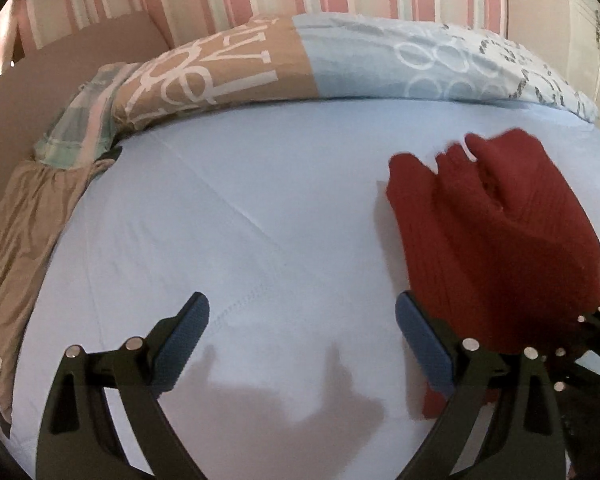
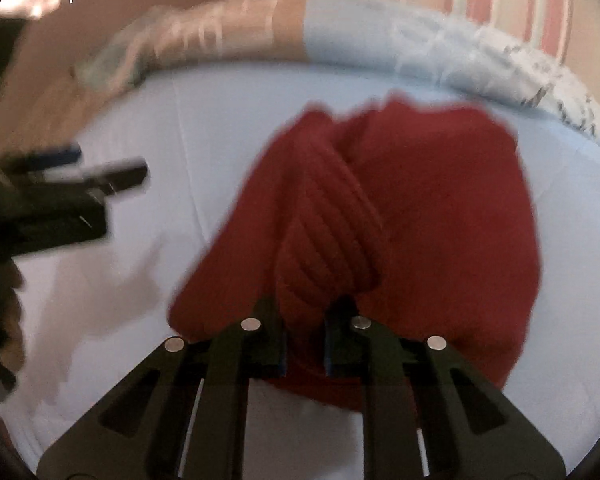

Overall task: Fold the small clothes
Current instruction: 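Lift the held edge with the right tool and fold it over the sweater, then grasp the folded sweater with the left tool while the right tool opens and withdraws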

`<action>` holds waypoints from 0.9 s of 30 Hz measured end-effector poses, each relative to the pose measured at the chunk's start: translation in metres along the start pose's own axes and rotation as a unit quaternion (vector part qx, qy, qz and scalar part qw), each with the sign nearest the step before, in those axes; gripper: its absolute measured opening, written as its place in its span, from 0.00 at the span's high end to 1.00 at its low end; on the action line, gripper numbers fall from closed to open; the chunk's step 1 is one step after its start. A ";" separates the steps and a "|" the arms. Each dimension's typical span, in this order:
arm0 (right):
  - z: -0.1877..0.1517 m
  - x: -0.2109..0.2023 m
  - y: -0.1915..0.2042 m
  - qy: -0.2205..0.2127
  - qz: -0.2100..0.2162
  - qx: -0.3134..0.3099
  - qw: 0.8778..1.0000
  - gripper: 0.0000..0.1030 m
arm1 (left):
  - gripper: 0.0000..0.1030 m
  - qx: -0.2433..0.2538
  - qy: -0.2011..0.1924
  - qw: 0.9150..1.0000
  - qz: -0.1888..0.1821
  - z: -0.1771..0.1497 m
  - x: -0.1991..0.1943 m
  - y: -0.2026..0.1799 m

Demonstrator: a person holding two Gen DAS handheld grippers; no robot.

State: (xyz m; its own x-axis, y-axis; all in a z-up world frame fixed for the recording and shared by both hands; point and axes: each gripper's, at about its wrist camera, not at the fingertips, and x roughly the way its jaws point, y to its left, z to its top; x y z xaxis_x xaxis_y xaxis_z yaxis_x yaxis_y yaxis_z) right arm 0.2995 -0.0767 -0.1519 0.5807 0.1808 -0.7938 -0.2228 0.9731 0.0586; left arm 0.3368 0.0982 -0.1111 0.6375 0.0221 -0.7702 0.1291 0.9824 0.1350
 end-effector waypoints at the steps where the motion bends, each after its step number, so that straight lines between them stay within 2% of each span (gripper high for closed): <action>1: -0.001 -0.001 -0.002 0.002 -0.001 -0.002 1.000 0.83 | 0.08 0.000 0.002 1.000 -0.002 -0.002 0.000 -0.001; 3: -0.002 -0.013 -0.010 0.002 0.018 0.008 1.000 0.71 | 0.08 0.001 0.006 1.000 -0.009 -0.007 0.002 -0.006; 4: -0.003 -0.020 -0.013 0.000 0.025 0.011 1.000 0.61 | 0.08 0.003 0.007 1.000 -0.013 -0.008 0.002 -0.009; 6: -0.005 -0.034 -0.017 -0.003 0.025 0.008 1.000 0.60 | 0.08 0.011 0.005 1.000 -0.017 -0.009 0.000 -0.016; 7: -0.006 -0.045 -0.021 -0.002 0.030 0.002 1.000 0.57 | 0.08 0.014 0.004 1.000 -0.021 -0.009 -0.002 -0.019; 8: -0.008 -0.053 -0.026 -0.004 0.024 -0.003 1.000 0.45 | 0.08 0.017 0.001 0.999 -0.029 -0.008 -0.006 -0.023; 10: -0.013 -0.068 -0.039 -0.016 0.004 -0.008 1.000 0.35 | 0.08 0.024 -0.005 0.999 -0.037 -0.005 -0.011 -0.030; 15: -0.019 -0.077 -0.083 -0.014 -0.035 0.026 0.999 0.35 | 0.08 0.032 -0.002 0.994 -0.102 0.005 -0.022 -0.059; 21: -0.027 -0.076 -0.125 -0.007 -0.047 0.085 0.995 0.35 | 0.08 0.067 -0.012 0.990 -0.120 0.015 -0.026 -0.106; 23: -0.030 -0.075 -0.133 0.001 -0.050 0.091 0.995 0.35 | 0.08 0.091 0.000 0.989 -0.116 0.016 -0.017 -0.123; 27: -0.033 -0.076 -0.146 0.002 -0.057 0.106 0.993 0.35 | 0.11 0.107 0.013 0.983 -0.150 0.011 -0.007 -0.136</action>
State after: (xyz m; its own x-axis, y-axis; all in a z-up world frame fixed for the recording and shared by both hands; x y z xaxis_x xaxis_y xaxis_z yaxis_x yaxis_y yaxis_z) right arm 0.2622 -0.2374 -0.1202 0.5896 0.0671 -0.8049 0.0138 0.9956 0.0932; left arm 0.3226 -0.0376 -0.1170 0.5272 -0.2548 -0.8106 0.4660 0.8844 0.0251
